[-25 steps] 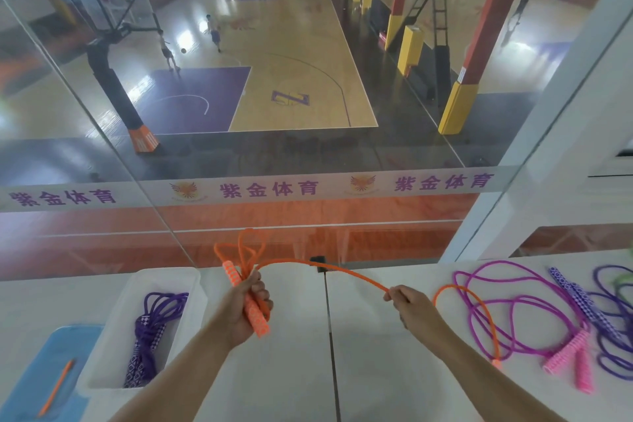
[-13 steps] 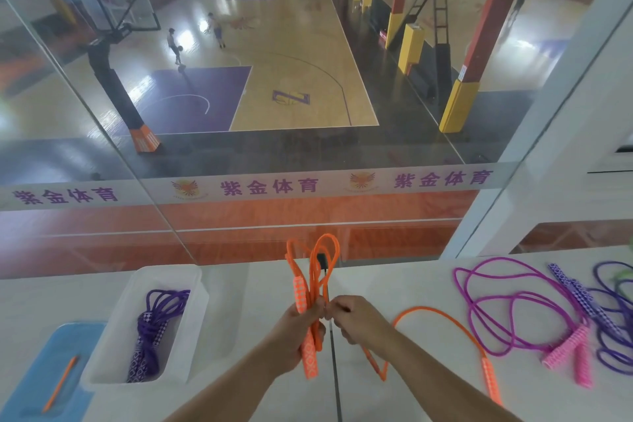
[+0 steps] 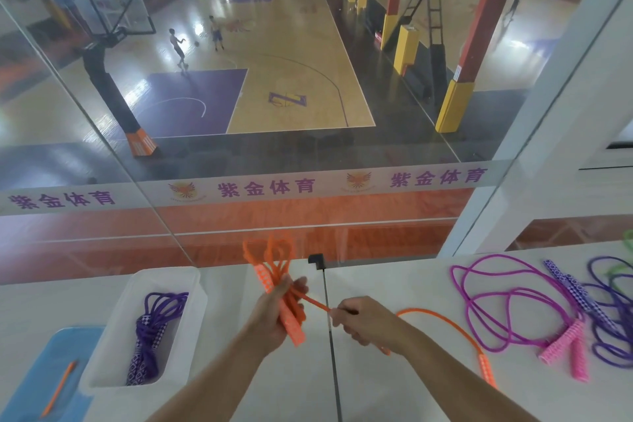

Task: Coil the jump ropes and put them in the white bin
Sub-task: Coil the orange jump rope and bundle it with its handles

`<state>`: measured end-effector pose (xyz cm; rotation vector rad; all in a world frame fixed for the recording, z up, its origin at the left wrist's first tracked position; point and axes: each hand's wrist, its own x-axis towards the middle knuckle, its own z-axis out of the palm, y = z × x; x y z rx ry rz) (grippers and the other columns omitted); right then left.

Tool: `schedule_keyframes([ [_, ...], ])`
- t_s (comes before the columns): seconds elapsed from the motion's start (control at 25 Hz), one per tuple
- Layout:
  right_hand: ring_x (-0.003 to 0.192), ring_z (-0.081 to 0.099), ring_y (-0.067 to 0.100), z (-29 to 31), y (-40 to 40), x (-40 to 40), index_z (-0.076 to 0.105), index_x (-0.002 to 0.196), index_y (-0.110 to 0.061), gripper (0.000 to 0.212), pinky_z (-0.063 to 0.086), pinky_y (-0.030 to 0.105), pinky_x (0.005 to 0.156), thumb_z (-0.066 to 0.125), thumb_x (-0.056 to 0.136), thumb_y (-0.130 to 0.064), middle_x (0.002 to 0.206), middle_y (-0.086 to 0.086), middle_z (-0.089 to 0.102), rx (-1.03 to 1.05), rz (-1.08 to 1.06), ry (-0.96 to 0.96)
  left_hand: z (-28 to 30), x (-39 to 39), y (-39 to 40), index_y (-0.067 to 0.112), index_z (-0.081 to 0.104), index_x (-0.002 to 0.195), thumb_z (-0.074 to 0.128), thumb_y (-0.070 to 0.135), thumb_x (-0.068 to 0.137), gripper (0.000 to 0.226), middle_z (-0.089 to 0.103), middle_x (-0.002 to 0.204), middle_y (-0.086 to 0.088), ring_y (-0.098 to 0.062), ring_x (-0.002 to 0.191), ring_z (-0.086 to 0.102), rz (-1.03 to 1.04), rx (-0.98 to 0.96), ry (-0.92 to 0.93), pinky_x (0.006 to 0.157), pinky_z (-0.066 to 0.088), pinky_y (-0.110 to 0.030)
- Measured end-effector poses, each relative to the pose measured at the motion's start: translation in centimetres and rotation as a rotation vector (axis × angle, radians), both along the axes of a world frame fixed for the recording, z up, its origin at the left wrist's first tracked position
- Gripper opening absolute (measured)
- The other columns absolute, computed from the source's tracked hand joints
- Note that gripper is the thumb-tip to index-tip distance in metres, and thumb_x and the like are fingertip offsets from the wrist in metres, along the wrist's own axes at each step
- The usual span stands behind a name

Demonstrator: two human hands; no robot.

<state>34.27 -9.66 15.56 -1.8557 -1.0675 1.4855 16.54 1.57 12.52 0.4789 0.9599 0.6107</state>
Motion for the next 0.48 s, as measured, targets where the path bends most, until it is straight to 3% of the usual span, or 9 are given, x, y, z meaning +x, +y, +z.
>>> schedule_keyframes([
  [0.08, 0.053, 0.042, 0.008, -0.3, -1.2, 1.2, 0.073, 0.085, -0.020, 0.026, 0.037, 0.019, 0.053, 0.054, 0.098, -0.033, 0.068, -0.004, 0.051, -0.039, 0.013, -0.008, 0.6, -1.2, 2.4, 0.006, 0.061, 0.088, 0.053, 0.020, 0.101, 0.021, 0.067, 0.071, -0.007, -0.016, 0.060, 0.066, 0.164, -0.045, -0.142, 0.080, 0.059, -0.038],
  [0.2, 0.056, 0.042, 0.009, -0.3, -2.2, 2.4, 0.075, 0.092, -0.022, 0.025, 0.038, 0.020, 0.056, 0.052, 0.097, -0.031, 0.069, -0.007, 0.050, -0.088, 0.088, -0.021, 1.2, -2.5, 4.5, 0.014, 0.049, 0.082, 0.051, 0.017, 0.101, 0.019, 0.049, 0.054, 0.004, -0.007, 0.041, 0.049, 0.216, -0.105, -0.227, 0.056, 0.057, -0.026],
  [0.36, 0.052, 0.042, 0.001, 1.0, -1.8, 2.6, 0.076, 0.099, -0.021, 0.022, 0.037, 0.015, 0.055, 0.056, 0.100, -0.031, 0.058, -0.019, 0.052, -0.014, 0.140, -0.051, 0.8, -2.4, 3.3, 0.013, 0.052, 0.087, 0.068, 0.018, 0.091, 0.017, 0.043, 0.055, 0.002, -0.010, 0.039, 0.041, -0.106, 0.004, 0.077, 0.046, 0.048, -0.026],
  [0.48, 0.057, 0.055, -0.007, 1.7, -0.3, 2.1, 0.075, 0.096, -0.023, 0.021, 0.040, 0.010, 0.057, 0.056, 0.100, -0.029, 0.067, -0.025, 0.065, 0.096, 0.101, -0.118, 1.1, -1.6, 0.8, 0.007, 0.055, 0.100, 0.076, 0.021, 0.083, 0.030, 0.065, 0.075, -0.007, -0.012, 0.048, 0.045, -0.363, 0.060, 0.175, 0.051, 0.050, -0.032],
])
